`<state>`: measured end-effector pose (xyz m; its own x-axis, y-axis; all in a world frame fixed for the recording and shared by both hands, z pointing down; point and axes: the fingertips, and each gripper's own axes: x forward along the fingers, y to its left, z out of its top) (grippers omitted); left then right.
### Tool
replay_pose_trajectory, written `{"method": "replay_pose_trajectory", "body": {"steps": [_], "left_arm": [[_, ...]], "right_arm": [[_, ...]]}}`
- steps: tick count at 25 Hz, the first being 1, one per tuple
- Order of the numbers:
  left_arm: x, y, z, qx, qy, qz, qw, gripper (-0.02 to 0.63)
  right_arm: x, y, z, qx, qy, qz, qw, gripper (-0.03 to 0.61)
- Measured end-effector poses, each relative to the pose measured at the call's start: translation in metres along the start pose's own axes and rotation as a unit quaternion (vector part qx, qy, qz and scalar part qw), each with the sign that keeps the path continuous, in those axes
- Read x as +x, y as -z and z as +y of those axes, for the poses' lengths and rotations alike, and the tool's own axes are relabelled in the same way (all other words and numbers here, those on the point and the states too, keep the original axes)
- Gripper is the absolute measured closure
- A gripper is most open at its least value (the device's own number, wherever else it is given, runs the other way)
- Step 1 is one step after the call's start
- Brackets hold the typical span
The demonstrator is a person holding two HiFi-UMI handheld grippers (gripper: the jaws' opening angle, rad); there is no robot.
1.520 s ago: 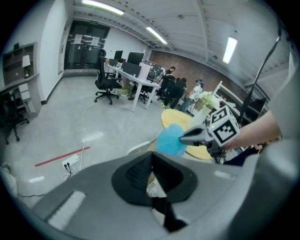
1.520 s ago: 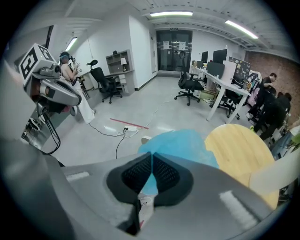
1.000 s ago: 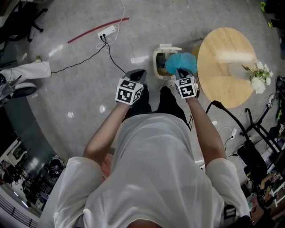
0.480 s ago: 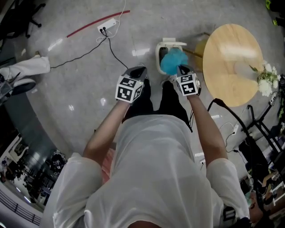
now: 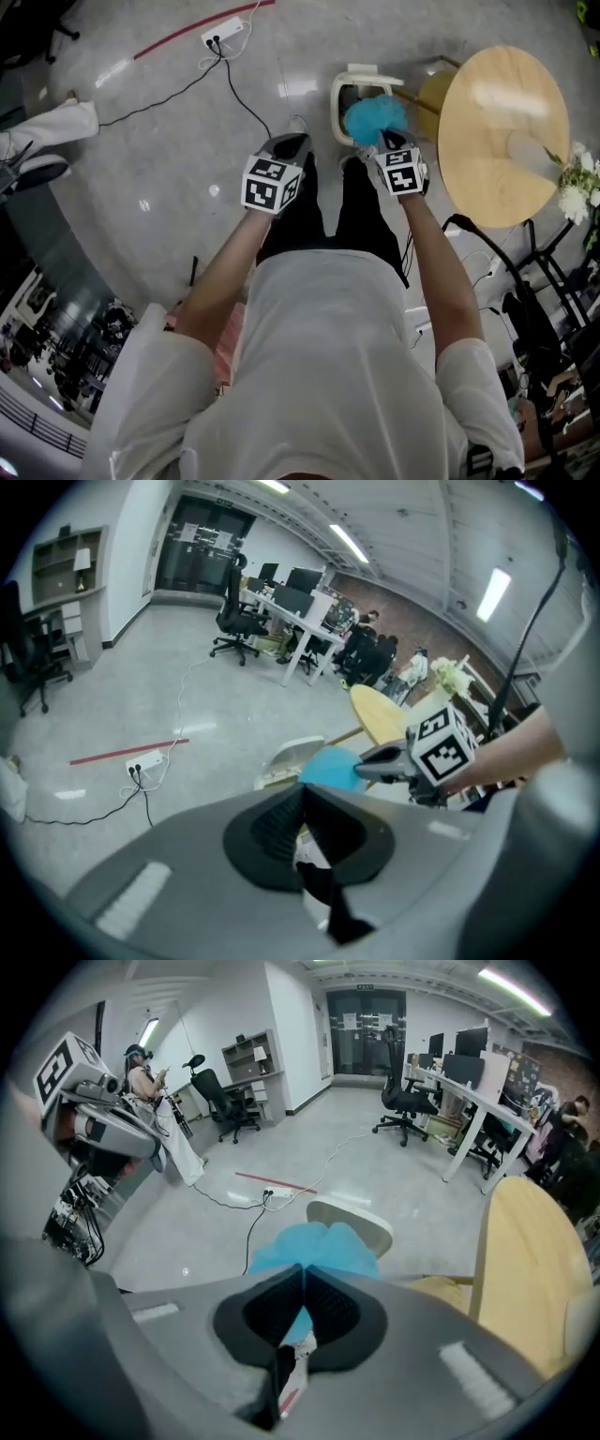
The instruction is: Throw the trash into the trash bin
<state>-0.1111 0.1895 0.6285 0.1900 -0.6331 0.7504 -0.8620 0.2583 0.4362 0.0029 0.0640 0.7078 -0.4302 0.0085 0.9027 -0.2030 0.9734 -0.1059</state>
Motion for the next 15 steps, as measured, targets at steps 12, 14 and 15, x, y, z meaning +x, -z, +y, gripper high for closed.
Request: {"method": "replay_pose_trajectory", "body": {"steps": [12, 14, 15], "left_arm": [[0.031, 0.035, 0.029, -0.04, -0.02, 0.008, 0.999, 0.609], [0.036, 0.04, 0.033, -0.041, -0.026, 0.009, 0.9988, 0.609], [0.038, 0.043, 0.034, -0.041, -0.028, 0.009, 0.9987, 0.609]], "right_arm": [[0.045, 0.028, 0.013, -0.024, -0.033, 0.024, 0.999, 0.575], [0.053, 0.03, 0.01, -0.023, -0.032, 0.022, 0.999, 0.575], [0.057, 0.032, 0.009, -0.019, -0.031, 0.021, 0.999, 0.575]]}}
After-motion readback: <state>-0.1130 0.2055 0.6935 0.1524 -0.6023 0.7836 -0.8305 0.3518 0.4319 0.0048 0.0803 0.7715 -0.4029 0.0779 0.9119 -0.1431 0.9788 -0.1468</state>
